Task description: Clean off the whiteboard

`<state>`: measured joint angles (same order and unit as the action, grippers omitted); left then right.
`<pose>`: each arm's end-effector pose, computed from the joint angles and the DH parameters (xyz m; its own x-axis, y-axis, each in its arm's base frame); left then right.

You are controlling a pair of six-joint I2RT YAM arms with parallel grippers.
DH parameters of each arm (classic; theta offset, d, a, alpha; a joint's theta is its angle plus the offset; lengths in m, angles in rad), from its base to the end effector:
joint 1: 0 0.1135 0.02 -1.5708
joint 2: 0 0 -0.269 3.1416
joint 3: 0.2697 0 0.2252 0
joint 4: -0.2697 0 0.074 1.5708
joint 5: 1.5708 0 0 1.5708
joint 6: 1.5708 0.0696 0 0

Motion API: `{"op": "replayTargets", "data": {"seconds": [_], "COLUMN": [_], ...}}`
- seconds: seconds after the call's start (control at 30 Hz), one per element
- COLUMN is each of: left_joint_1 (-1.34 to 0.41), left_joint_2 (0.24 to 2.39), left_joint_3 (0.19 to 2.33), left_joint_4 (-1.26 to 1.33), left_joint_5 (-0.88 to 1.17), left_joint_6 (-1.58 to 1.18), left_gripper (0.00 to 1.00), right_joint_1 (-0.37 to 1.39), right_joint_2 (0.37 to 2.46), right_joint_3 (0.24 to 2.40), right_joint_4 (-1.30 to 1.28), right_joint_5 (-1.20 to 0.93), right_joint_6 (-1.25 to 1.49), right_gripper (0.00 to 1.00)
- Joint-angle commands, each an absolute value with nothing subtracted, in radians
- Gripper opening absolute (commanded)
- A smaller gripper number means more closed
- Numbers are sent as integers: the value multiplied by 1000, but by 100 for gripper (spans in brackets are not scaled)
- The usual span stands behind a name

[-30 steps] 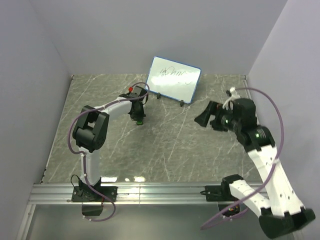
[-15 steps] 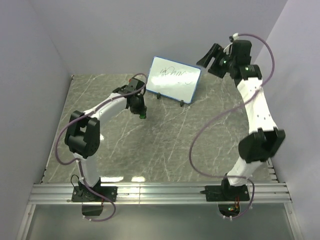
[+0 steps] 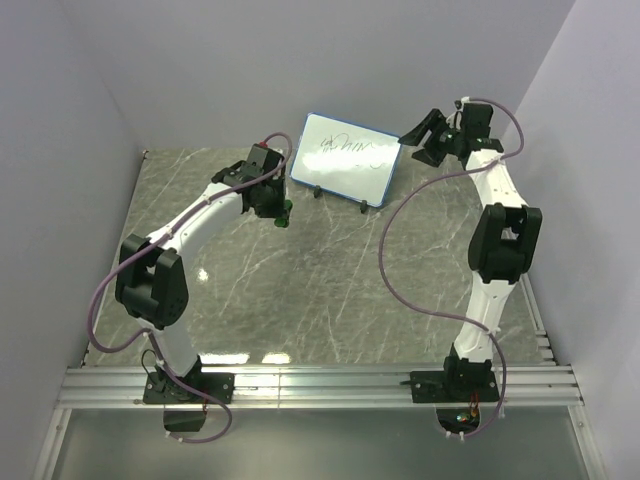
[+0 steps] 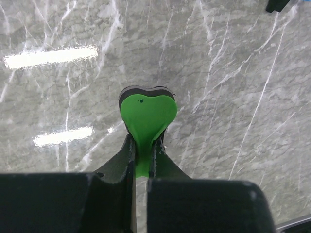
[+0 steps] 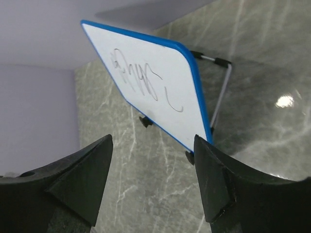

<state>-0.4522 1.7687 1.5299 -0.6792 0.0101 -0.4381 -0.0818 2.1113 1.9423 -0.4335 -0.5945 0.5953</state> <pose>0.3462 -0.1689 0.2701 -0.8348 -0.0661 -0.5466 0.0975 0.9593 -0.2649 0.4925 -0.0013 0.2922 -0.6876 0.5225 -0.5042 -0.0080 0.6889 0.7248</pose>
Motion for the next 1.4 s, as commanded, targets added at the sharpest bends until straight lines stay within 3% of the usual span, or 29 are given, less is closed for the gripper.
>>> {"op": "replayTargets", "data": {"seconds": [0.0, 0.37, 0.73, 0.83, 0.87, 0.97, 1.13, 1.37], "left_joint_1": [-439, -405, -396, -396, -396, -387, -385, -383], "left_joint_2": [1726, 1778, 1910, 1921, 1921, 1921, 1913, 1870], "left_joint_3": [1529, 1557, 1749, 1781, 1786, 1784, 1761, 1672], "left_joint_4": [-686, -678, -764, -785, -788, -784, -773, -715], "left_joint_5": [2, 28, 38, 40, 34, 32, 38, 78], "left_joint_6": [-374, -391, -419, -407, -399, -396, -377, -365], "left_gripper": [0, 0, 0, 0, 0, 0, 0, 0], "right_joint_1": [-83, -84, -46, -43, -41, -40, -38, -18], "right_joint_2": [2117, 2278, 2413, 2418, 2418, 2402, 2355, 2188], "right_joint_3": [1902, 1996, 2089, 2043, 2031, 2002, 1889, 1648], "right_joint_4": [-156, -127, -49, -2, -2, 22, 34, 40], "right_joint_5": [-724, -721, -828, -842, -854, -865, -879, -861], "right_joint_6": [682, 704, 804, 839, 842, 824, 804, 710], "right_gripper": [75, 76, 73, 58, 43, 31, 18, 7]}}
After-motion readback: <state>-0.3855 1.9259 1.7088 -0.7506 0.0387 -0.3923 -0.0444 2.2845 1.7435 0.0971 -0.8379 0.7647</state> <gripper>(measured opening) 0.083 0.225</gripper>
